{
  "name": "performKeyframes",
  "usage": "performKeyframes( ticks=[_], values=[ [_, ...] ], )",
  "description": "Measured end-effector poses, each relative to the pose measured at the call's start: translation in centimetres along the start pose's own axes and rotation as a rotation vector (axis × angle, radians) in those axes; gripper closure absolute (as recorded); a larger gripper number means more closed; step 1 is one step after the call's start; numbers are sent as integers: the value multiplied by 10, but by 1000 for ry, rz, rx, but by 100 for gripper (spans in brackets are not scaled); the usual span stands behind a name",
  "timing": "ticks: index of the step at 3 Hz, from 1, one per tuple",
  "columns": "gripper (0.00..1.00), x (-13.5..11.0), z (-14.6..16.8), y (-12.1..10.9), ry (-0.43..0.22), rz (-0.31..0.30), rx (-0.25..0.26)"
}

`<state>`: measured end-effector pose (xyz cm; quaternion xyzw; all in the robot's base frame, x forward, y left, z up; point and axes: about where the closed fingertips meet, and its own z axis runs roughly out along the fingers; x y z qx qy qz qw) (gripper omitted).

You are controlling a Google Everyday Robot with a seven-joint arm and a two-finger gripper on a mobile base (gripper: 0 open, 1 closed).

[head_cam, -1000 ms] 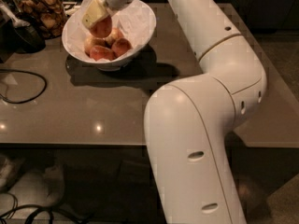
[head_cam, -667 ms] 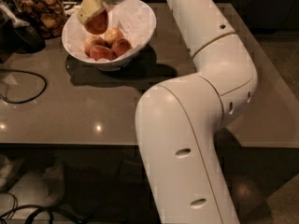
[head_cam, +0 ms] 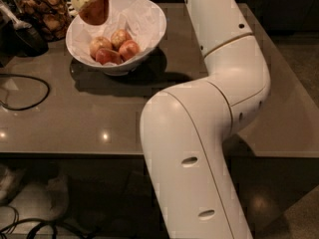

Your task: Pick apple from white bowl

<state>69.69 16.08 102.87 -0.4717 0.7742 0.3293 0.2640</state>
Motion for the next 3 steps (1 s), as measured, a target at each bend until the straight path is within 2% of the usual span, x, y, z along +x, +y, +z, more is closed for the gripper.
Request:
performKeyframes(
  ticks=[1, 2, 3],
  values=[
    [100, -7, -15, 18, -42, 8, -60],
    [100, -12, -28, 28, -72, 17, -91],
    [100, -16, -48, 34, -100, 20, -79]
  ],
)
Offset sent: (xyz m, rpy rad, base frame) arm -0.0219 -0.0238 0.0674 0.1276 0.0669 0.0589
